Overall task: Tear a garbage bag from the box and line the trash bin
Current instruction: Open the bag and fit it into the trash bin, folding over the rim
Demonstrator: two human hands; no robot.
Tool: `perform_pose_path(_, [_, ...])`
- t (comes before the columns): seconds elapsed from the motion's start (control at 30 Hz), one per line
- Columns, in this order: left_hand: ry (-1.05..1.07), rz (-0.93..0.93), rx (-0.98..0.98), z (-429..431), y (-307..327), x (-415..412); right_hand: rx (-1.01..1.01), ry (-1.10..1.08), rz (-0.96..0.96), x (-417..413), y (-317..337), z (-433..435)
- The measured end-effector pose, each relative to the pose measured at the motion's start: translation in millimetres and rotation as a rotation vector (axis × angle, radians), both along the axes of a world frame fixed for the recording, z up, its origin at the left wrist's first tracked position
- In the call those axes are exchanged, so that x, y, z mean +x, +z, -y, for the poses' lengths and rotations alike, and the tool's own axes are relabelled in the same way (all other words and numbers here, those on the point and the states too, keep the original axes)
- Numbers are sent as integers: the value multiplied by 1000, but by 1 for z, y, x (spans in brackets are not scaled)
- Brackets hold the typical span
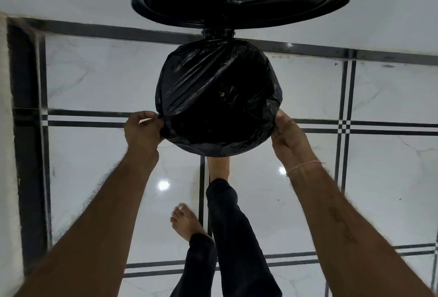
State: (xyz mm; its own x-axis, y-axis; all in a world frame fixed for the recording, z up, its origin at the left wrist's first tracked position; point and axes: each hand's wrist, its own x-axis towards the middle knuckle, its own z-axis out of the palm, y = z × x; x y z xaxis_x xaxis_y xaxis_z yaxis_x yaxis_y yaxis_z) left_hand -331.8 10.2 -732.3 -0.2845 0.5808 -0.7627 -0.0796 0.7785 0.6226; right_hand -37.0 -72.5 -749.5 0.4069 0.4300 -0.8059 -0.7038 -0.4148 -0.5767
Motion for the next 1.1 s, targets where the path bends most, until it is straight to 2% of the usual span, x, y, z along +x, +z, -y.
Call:
perform_pose_path(0.1, [-109, -84, 58, -3, 0, 0, -62, -43, 53, -6, 6, -9])
perform_pose_path(0.17, [-112, -68, 68, 0, -2, 2, -77, -38, 91, -5, 14, -12])
perform_pose_path(0.3, [-89, -38, 92, 0, -4, 5, -123, 128, 180, 1, 24, -24])
perform_pose_path(0.37, [-53, -66, 69, -4, -6, 7, -178, 142, 178, 5, 24, -30])
perform_pose_path(0.47, [-30, -188, 72, -9, -13, 8, -235, 152, 158, 8, 23, -35])
perform_pose_path(0.57, [-159, -373, 150, -15, -18, 6, -268, 154, 214, 6, 26, -38])
perform_pose_path(0.73, [-259, -520, 255, -14, -19, 9, -229, 136, 306, 1, 29, -46])
perform_pose_path(0.83, [-172, -349, 335, -15, -14, 13, -237, 86, 340, 0, 28, -53])
perform_pose_path(0.93, [-224, -152, 374, -29, -15, 16, -255, 129, 375, 4, 26, -58])
perform_pose_path(1.03, [-160, -101, 300, -42, -16, 19, -265, 197, 397, 10, 25, -57])
perform_pose_path(1.1, [-72, 1, 183, -53, -16, 20, -248, 211, 406, 11, 23, -57])
